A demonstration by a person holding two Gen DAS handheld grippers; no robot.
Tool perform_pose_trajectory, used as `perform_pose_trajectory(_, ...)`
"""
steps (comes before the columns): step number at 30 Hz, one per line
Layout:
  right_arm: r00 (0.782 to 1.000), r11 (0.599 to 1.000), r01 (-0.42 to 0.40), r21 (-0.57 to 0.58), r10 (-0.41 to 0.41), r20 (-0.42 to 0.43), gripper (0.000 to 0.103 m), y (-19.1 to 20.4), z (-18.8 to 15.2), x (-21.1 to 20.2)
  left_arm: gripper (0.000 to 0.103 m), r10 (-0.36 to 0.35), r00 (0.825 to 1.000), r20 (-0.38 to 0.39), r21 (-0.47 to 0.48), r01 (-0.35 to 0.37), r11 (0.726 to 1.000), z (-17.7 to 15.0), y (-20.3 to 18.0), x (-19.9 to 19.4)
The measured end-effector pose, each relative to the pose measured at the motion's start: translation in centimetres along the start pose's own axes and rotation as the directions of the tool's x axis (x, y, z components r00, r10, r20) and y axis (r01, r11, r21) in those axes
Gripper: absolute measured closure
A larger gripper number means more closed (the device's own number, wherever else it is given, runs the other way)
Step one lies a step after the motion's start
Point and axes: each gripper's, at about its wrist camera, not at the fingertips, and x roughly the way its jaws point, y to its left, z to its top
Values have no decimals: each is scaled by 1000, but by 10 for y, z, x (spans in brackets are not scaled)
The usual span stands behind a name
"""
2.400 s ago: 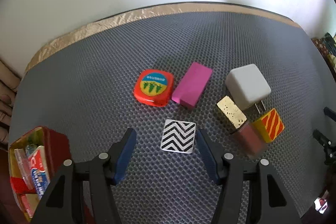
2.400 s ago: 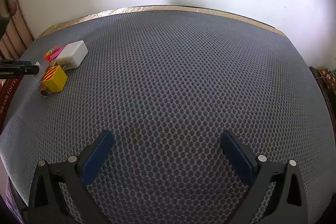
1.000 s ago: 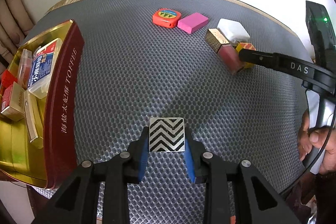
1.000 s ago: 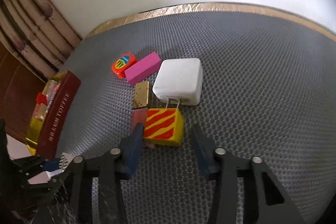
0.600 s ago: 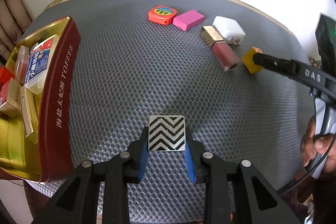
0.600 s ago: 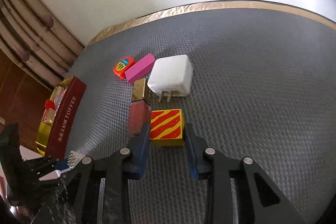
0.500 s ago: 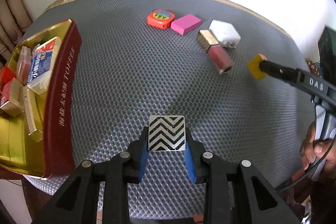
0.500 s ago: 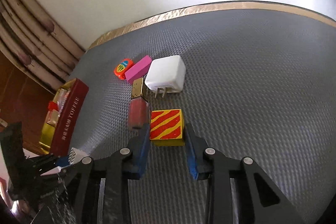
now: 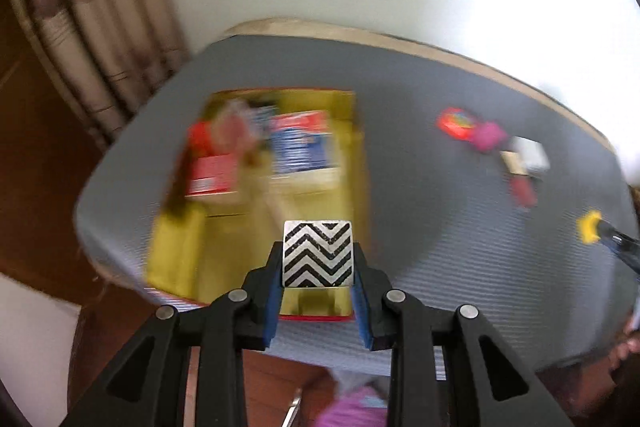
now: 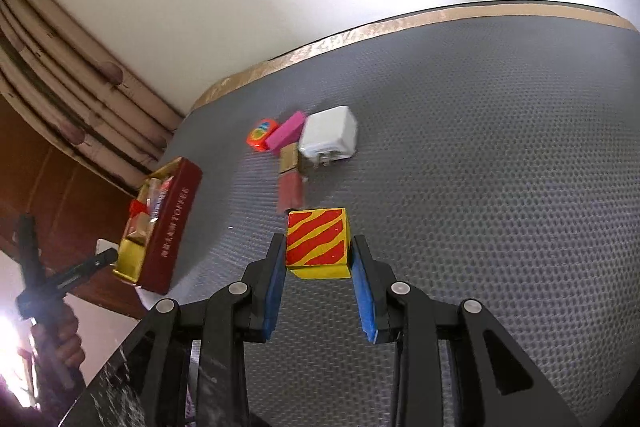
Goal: Organize rigid objects
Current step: 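Carry the chevron tile into the tin with the left tool and release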
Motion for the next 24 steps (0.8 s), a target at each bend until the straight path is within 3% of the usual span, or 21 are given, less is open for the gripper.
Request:
perform_pose_trajectory(7,1000,999,-8,-43,7,-22,74,29,-5,2,73,59,997,-55,-77,-63,995,-3,49,36)
perform_pose_trajectory(9,1000,999,-8,-52,6,-29,74,34,-7,2,73,43,997,-60,-100,-48,994,-7,57,43)
perform_pose_trajectory(15,999,998,-6,-61,3,-45,74,47,-9,5,73,18,998,-62,-142,-26,990,-8,69,60)
perform_pose_trajectory(24,997,995,-23,-94,15,-77,73,71,-12,13,73,39,998,-43,-115,-44,992,-8,70,72)
